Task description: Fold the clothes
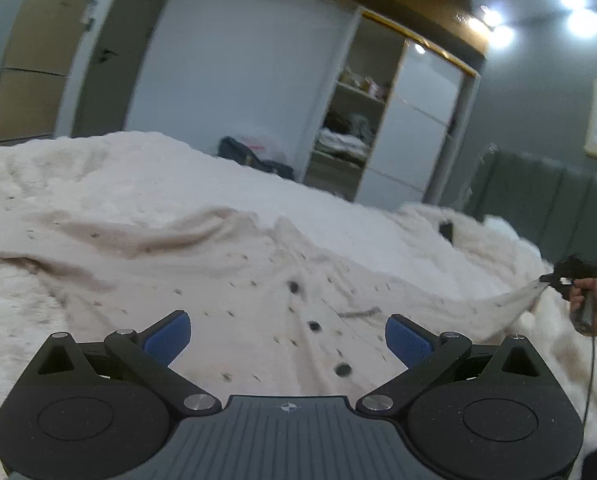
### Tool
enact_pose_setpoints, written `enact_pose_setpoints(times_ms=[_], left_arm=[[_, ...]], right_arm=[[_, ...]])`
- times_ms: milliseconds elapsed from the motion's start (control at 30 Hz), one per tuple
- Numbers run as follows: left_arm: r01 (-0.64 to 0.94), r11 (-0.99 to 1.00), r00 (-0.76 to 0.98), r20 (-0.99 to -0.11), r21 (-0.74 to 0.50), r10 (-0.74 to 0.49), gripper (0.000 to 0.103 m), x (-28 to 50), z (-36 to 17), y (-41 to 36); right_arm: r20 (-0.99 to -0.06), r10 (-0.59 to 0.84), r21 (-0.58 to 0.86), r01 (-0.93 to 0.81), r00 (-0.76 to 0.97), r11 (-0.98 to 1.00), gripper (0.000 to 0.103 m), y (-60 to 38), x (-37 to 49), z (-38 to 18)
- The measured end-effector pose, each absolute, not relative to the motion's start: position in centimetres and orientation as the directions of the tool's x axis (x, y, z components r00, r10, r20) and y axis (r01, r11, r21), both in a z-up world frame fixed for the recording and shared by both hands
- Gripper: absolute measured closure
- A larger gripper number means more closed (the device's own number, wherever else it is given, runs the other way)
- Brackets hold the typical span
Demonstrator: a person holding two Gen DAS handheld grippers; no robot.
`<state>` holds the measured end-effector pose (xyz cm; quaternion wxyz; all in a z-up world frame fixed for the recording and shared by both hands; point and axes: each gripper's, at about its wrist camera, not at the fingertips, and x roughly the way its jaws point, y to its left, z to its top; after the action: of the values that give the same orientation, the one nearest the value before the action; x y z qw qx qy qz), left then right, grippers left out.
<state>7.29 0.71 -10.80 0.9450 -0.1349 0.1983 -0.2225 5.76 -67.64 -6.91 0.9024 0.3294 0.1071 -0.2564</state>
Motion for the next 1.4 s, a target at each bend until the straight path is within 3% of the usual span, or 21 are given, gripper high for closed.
enact_pose_setpoints(times_ms=[200, 300, 400, 567, 633, 733, 833, 900, 933, 1067, 1267, 1400], left_arm=[[0.285, 0.886, 0.871, -0.286, -0.367, -0.399, 0.0, 7.8, -10.1, 3.7], [0.237, 0.885, 0.882, -0.294, -0.4, -0.369, 0.0, 8.4, -9.8, 5.1], [0.138, 0.865, 0.887, -0.329, -0.483, -0.325, 0.0, 9.5, -9.9, 7.6], [-0.071, 0.84, 0.888, -0.417, -0.538, -0.192, 0.001, 10.5, -10.3, 11.6], [-0.108, 0.83, 0.881, -0.439, -0.547, -0.174, 0.001, 10.8, -10.5, 12.7], [-0.128, 0.808, 0.879, -0.443, -0.575, -0.176, 0.002, 10.8, -10.6, 14.0], [-0.123, 0.808, 0.882, -0.437, -0.577, -0.178, 0.002, 10.4, -10.4, 14.2], [-0.106, 0.805, 0.888, -0.419, -0.583, -0.187, 0.002, 10.3, -10.2, 14.3], [-0.098, 0.805, 0.891, -0.412, -0.586, -0.192, 0.002, 10.3, -10.2, 14.1], [-0.082, 0.824, 0.904, -0.39, -0.56, -0.174, 0.001, 10.5, -9.7, 13.5], [-0.159, 0.898, 0.914, -0.406, -0.411, -0.024, 0.001, 9.7, -8.8, 14.4], [-0.187, 0.947, 0.905, -0.421, -0.262, 0.062, 0.0, 8.9, -8.2, 15.9]], right_arm=[[-0.267, -0.273, 0.316, 0.352, 0.924, 0.881, 0.102, -55.9, 9.8, 1.8], [-0.238, -0.097, 0.172, 0.14, 0.966, 0.975, 0.102, -44.2, 13.0, 5.1], [-0.26, 0.081, 0.116, -0.052, 0.962, 0.992, 0.101, -34.3, 15.3, 5.5], [-0.413, 0.266, 0.075, -0.259, 0.871, 0.963, 0.097, -19.6, 18.3, -0.2], [-0.539, 0.311, 0.052, -0.337, 0.783, 0.94, 0.089, -12.8, 19.5, -5.7], [-0.72, 0.33, 0.04, -0.438, 0.611, 0.898, 0.089, -5.9, 18.6, -13.5], [-0.711, 0.382, 0.046, -0.504, 0.59, 0.863, 0.085, -5.1, 15.1, -14.3], [-0.687, 0.394, 0.04, -0.509, 0.61, 0.86, 0.069, -6.4, 13.8, -13.2], [-0.677, 0.395, 0.039, -0.505, 0.621, 0.862, 0.067, -7.2, 13.4, -12.5], [-0.661, 0.34, 0.066, -0.4, 0.669, 0.914, 0.064, -12.0, 15.3, -9.4], [-0.632, 0.235, -0.042, -0.336, 0.738, 0.941, 0.056, -13.2, 16.8, -7.8], [-0.611, 0.282, -0.065, -0.402, 0.74, 0.913, 0.051, -9.6, 17.6, -6.3]])
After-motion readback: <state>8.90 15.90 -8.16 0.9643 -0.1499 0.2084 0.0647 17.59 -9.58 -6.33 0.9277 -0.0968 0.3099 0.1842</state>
